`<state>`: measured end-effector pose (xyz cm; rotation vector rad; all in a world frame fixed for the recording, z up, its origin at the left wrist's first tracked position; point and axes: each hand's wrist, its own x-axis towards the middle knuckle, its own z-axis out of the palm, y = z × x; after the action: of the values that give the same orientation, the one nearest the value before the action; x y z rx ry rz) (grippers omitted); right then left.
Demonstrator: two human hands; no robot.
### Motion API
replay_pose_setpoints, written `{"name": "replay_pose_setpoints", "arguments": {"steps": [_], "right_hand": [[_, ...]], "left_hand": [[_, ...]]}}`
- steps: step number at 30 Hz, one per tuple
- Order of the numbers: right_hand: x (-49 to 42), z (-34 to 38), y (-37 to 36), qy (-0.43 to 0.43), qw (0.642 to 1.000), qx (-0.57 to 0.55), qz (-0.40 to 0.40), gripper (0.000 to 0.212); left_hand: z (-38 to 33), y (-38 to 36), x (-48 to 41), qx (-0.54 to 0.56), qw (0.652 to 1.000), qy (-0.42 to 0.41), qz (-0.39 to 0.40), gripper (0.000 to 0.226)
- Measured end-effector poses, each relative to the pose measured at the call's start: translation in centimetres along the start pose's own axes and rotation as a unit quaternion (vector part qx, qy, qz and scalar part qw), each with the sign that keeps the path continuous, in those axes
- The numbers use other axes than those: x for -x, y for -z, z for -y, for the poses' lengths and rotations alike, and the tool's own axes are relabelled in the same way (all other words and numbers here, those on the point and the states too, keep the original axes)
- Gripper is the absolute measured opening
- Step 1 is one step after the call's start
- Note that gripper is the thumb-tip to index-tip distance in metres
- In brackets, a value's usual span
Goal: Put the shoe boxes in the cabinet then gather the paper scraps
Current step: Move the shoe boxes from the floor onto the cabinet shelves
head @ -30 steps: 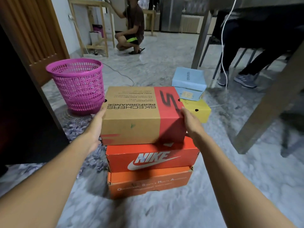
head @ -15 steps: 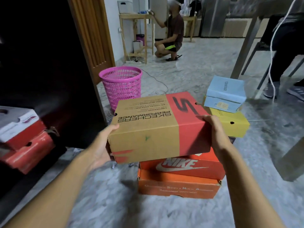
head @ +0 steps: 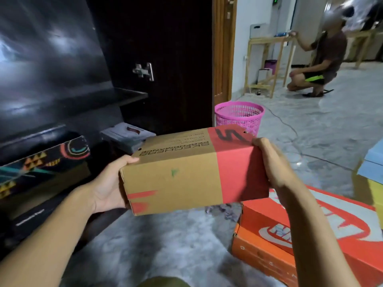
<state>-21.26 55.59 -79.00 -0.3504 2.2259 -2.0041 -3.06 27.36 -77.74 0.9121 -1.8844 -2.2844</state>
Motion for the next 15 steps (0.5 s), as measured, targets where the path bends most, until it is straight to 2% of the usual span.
{"name": "replay_pose_setpoints", "arguments": {"steps": [2,6,8,10,13,15], "right_hand": [[-0.3,2.1,-2.7,0.034,0.999,-0.017,0.017,0.049],[-1.3,7.0,-7.8,0.089,0.991,-0.08,0.062,0.061],[-2.1,9.1,-10.3,0.1,0.985,-0.116,0.084,0.053],[-2.6,11.2,-13.4,0.12,0.976,-0.149,0.104,0.049],[-3.3,13.5,-18.7,0.129,0.966,-0.182,0.134,0.056],[-3.6,14.4,-22.4,0.131,0.961,-0.186,0.155,0.04]], "left_hand": [[-1.5,2.1,2.1,-0.002,0.999,-0.029,-0.04,0.047],[-5.5,5.6,6.1,0.007,0.988,-0.101,-0.115,0.044],[-7.6,6.9,8.2,0.011,0.978,-0.144,-0.148,0.043],[-9.6,8.0,9.8,0.015,0.964,-0.178,-0.196,0.041],[-11.7,9.7,11.4,0.043,0.932,-0.208,-0.294,0.035],[-12.3,10.8,11.6,0.062,0.906,-0.22,-0.356,0.035]]}}
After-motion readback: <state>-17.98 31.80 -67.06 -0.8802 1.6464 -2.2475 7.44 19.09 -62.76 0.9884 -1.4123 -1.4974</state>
